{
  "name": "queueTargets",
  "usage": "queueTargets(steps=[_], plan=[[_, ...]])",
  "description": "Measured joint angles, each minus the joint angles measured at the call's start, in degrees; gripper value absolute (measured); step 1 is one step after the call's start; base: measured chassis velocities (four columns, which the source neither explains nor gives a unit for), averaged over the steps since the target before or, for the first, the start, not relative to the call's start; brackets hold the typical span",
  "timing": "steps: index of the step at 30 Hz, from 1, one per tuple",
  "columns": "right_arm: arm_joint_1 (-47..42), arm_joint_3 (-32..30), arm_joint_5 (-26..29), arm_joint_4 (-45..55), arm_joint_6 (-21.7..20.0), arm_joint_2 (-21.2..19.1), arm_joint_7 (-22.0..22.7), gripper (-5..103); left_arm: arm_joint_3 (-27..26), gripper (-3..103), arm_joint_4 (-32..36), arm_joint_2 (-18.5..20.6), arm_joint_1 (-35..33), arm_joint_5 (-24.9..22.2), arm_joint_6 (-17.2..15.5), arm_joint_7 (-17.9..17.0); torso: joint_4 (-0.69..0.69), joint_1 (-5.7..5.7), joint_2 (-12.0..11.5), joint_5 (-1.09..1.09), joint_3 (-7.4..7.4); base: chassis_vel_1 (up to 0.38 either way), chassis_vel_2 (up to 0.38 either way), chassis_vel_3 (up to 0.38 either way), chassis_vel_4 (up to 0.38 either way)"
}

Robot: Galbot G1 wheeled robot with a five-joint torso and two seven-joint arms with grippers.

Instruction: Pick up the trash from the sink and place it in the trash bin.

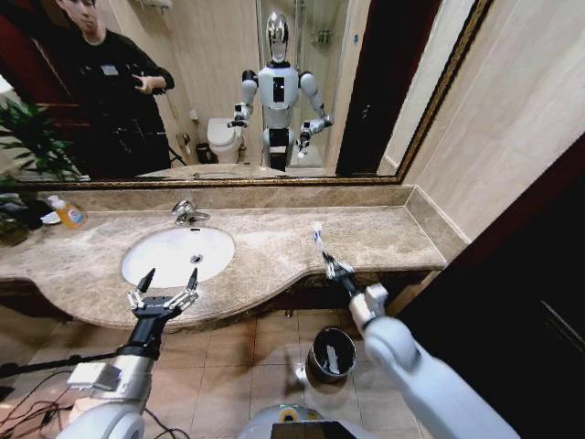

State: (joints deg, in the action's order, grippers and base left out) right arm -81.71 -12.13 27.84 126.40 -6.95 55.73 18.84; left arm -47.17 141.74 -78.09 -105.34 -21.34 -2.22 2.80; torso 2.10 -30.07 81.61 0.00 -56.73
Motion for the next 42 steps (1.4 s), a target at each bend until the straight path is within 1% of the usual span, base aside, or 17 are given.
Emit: queueTargets(steps=[1, 6, 8, 12, 16, 19, 20, 22, 23, 26, 27, 30, 32, 35, 36, 39, 42], plan=[[-3.54, -0.62, -1.98, 0.20, 2.30, 1.06, 1.10, 0, 0.00, 100, 0.00, 0.00, 0.00, 0.00, 0.00, 0.00, 0.00, 0.00, 0.00, 0.01, 0.00, 0.000, 0.000, 0.000, 0.000], [-7.13, -0.73, -4.24, -0.44, 5.14, 2.84, 3.27, 0, 0.00, 100, 0.00, 0.00, 0.00, 0.00, 0.00, -0.01, 0.02, 0.00, 0.00, 0.01, 0.00, 0.000, 0.000, 0.000, 0.000], [-11.73, -1.15, -5.03, -2.52, 7.58, 4.45, 3.85, 0, 0.00, 100, 0.00, 0.00, 0.00, 0.00, 0.00, 0.00, 0.01, 0.00, 0.00, 0.00, -0.01, 0.000, 0.000, 0.000, 0.000], [-15.06, -2.36, -6.02, -9.40, 11.96, 6.18, 1.73, 0, 0.00, 100, 0.00, 0.00, 0.00, 0.00, 0.00, -0.01, 0.00, 0.00, 0.00, 0.00, -0.01, 0.000, 0.000, 0.000, 0.000], [-14.60, -2.52, -4.51, -15.31, 12.73, 7.19, -0.72, 0, 0.00, 100, 0.00, 0.00, 0.00, 0.00, 0.00, 0.00, 0.01, 0.00, 0.00, 0.01, -0.01, 0.000, 0.000, 0.000, 0.000], [-11.67, -1.45, 0.87, -22.36, 10.89, 7.76, -3.61, 0, 0.00, 100, 0.00, -0.01, 0.00, 0.00, 0.00, -0.01, 0.02, -0.01, 0.00, 0.00, -0.01, 0.000, 0.000, 0.000, 0.000], [-11.67, -1.45, 0.87, -22.36, 10.89, 7.76, -3.61, 0, 0.00, 100, 0.00, -0.01, 0.00, 0.00, 0.00, -0.01, 0.02, -0.01, 0.00, 0.00, -0.01, 0.000, 0.000, 0.000, 0.000], [-7.97, -0.82, 2.76, -28.69, 9.59, 8.58, -6.10, 0, 0.00, 100, 0.00, 0.00, 0.00, 0.00, 0.00, 0.00, 0.02, -0.01, 0.00, 0.00, -0.01, 0.000, 0.000, 0.000, 0.000], [-7.97, -0.82, 2.76, -28.69, 9.59, 8.58, -6.10, 0, 0.00, 100, 0.00, 0.00, 0.00, 0.00, 0.00, 0.00, 0.02, -0.01, 0.00, 0.00, -0.01, 0.000, 0.000, 0.000, 0.000], [-2.88, -0.65, 1.88, -39.03, 10.24, 10.43, -9.07, 0, 0.00, 100, 0.00, 0.00, 0.00, 0.00, 0.00, 0.01, 0.01, -0.02, -0.01, 0.00, -0.02, 0.000, 0.000, 0.000, 0.000], [-2.88, -0.65, 1.88, -39.03, 10.24, 10.43, -9.07, 0, 0.00, 100, 0.00, 0.00, 0.00, 0.00, 0.00, 0.01, 0.01, -0.02, -0.01, 0.00, -0.02, 0.000, 0.000, 0.000, 0.000], [1.60, -0.25, 1.38, -48.03, 10.68, 12.46, -9.57, 0, 0.00, 100, 0.00, 0.00, 0.00, 0.00, 0.00, 0.00, 0.02, -0.02, -0.01, -0.01, -0.02, 0.000, 0.000, 0.000, 0.000], [2.43, -0.12, 1.24, -49.76, 10.81, 12.98, -9.65, 0, 0.00, 100, 0.00, 0.00, 0.00, 0.00, 0.00, 0.00, 0.02, -0.01, -0.01, 0.00, -0.02, 0.000, 0.000, 0.000, 0.000], [5.66, 0.30, 0.23, -56.45, 11.43, 15.60, -9.71, 0, 0.00, 100, 0.00, 0.00, 0.00, 0.00, 0.00, 0.00, 0.01, -0.01, -0.01, -0.02, -0.02, 0.000, 0.000, 0.000, 0.000], [5.66, 0.30, 0.23, -56.45, 11.43, 15.60, -9.71, 0, 0.00, 100, 0.00, 0.00, 0.00, 0.00, 0.00, 0.00, 0.01, -0.01, -0.01, -0.02, -0.02, 0.000, 0.000, 0.000, 0.000], [8.66, 0.43, -2.15, -62.70, 12.65, 18.31, -9.95, 0, 0.00, 100, 0.00, 0.00, 0.00, 0.00, 0.00, 0.00, 0.01, -0.01, -0.01, -0.01, -0.02, 0.000, 0.000, 0.000, 0.000], [10.20, 0.41, -2.74, -65.66, 13.09, 19.86, -10.02, 0, 0.00, 100, 0.00, 0.00, 0.00, 0.00, 0.00, -0.01, 0.01, -0.02, -0.01, 0.00, -0.02, 0.000, 0.000, 0.000, 0.000]])
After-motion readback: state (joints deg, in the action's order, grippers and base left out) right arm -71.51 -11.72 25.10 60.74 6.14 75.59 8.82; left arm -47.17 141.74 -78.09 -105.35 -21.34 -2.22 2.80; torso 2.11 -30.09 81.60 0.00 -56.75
